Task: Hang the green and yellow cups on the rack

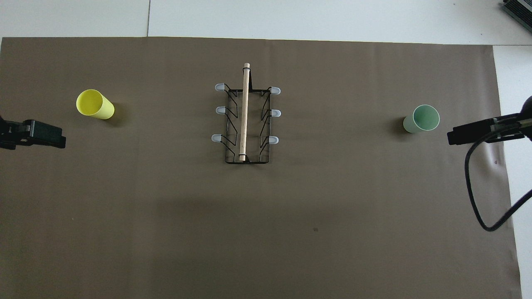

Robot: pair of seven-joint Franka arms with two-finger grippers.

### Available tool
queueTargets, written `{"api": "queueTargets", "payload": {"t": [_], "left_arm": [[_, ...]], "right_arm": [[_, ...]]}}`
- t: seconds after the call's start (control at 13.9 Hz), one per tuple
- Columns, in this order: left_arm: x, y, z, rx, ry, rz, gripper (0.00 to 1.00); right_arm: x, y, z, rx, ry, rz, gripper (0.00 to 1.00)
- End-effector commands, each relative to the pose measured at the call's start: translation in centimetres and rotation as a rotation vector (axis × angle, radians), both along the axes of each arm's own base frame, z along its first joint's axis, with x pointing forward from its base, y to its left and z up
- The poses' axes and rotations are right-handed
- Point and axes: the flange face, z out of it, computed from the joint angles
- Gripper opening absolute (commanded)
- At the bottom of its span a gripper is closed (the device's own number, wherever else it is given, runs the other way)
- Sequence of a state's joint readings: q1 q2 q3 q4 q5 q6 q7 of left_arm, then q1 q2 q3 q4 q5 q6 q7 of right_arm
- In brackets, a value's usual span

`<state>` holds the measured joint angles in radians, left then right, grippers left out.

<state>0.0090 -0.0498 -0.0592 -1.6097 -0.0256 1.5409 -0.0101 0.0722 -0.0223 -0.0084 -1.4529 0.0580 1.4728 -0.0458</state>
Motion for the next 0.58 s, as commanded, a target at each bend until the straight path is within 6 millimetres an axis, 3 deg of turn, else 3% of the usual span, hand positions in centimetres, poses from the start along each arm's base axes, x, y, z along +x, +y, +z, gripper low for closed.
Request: {"api": "queueTargets", "payload": {"t": [0.0, 0.5], "left_arm": [[-0.9, 0.3, 0.6, 0.012, 0.014, -0.008, 1.00], [-1.2, -0.7, 0.6, 0.016, 0.004, -0.032, 1.00]], "right_arm": [[-0.6, -0.5, 0.1, 0.002, 0.008, 0.007, 1.00], [-0.6, -0.5, 0.1, 0.002, 0.008, 0.007, 1.00]]}}
